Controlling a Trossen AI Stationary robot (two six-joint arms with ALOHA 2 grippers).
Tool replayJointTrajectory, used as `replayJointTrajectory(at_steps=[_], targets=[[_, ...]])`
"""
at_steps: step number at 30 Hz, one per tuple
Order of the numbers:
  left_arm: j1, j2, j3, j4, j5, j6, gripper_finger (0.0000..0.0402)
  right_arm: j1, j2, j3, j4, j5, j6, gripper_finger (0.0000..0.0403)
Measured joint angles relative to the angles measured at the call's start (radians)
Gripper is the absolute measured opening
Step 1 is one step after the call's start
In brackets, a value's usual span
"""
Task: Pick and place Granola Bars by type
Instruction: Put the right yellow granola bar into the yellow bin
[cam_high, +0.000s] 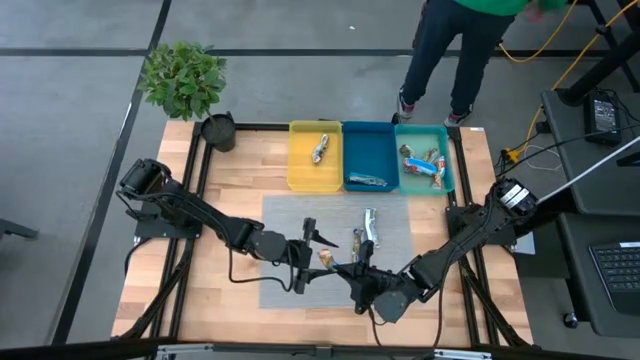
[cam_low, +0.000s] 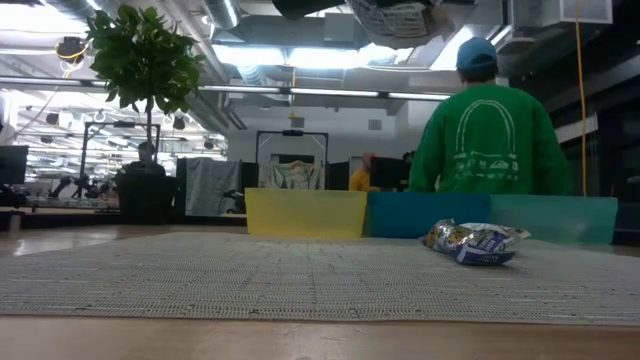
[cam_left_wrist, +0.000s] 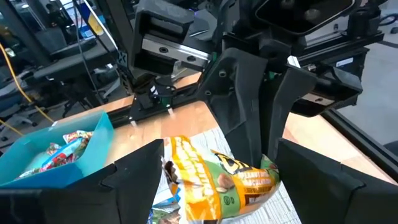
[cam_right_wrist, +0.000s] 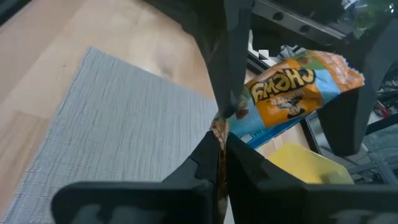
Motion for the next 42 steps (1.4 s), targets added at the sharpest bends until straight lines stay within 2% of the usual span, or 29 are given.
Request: replayJointTrajectory(at_steps=[5, 10, 23, 42], targets=[[0.000, 0.000, 0.000, -0.008, 0.000, -0.016, 0.0282, 0.000, 0.000, 0.000, 0.002, 0.000, -0.003, 0.0022], [0.000, 0.000, 0.000, -0.013, 0.001, -0.020, 0.0239, 0.000, 0.000, 0.000, 0.003, 0.001, -0.005, 0.0020], [-0.001, 0.000, 0.000, -0.014, 0.000, 0.002, 0.0029, -0.001, 0.000, 0.000, 0.003, 0.055, -0.027, 0.0020], [-0.011, -0.002, 0.000, -0.047, -0.051, 0.038, 0.0016, -0.024, -0.002, 0.000, 0.002, 0.050, -0.049, 0.0038]])
